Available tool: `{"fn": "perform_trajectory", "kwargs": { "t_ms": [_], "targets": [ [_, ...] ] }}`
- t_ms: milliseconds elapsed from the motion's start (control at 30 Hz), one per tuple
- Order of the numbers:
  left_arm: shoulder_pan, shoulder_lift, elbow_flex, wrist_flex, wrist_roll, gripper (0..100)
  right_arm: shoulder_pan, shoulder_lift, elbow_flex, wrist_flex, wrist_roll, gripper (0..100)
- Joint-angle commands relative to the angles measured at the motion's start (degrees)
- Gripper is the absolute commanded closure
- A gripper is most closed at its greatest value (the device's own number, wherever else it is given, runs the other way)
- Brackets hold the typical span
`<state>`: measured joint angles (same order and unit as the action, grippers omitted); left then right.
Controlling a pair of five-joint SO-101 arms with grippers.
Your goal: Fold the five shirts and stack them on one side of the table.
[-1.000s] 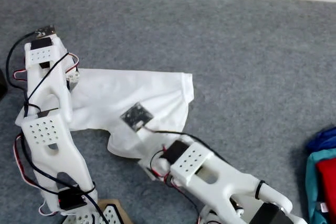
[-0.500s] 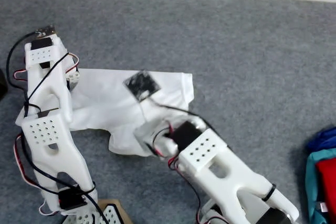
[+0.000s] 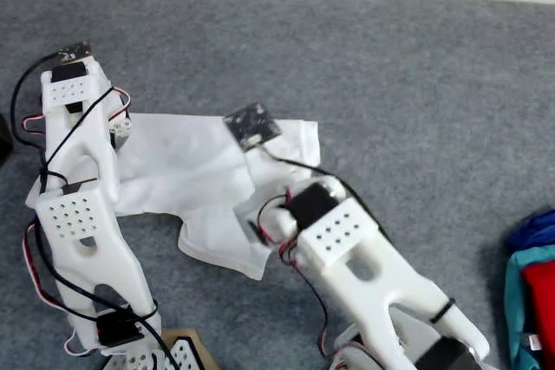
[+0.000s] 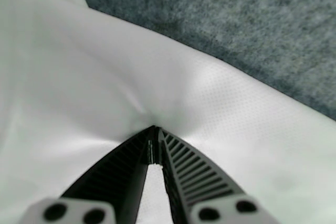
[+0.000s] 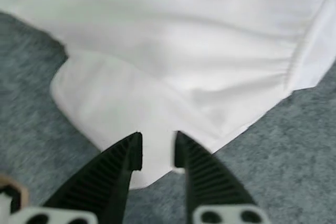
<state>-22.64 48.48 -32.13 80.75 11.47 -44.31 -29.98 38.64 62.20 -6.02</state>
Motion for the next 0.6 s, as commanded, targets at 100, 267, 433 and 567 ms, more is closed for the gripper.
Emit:
{"fn": "perform_trajectory", "kwargs": {
  "t_ms": [100, 267, 433, 567],
  "targets": [
    [0.84, 0.40, -0.84, -0.35, 0.09, 99, -6.20, -5.05, 6.64, 1.45, -0.79, 76.4],
    [0.84, 0.40, -0.84, -0.35, 0.09, 99, -6.55, -5.05, 11.74, 3.03, 2.37, 76.4],
    [0.84, 0.40, -0.84, -0.97, 0.18, 99, -8.48, -5.23, 13.58, 3.65, 2.90, 76.4],
    [0.84, 0.40, -0.84, -0.97, 0.18, 99, -16.13, -5.32, 13.49, 3.21, 2.46, 76.4]
  ]
}}
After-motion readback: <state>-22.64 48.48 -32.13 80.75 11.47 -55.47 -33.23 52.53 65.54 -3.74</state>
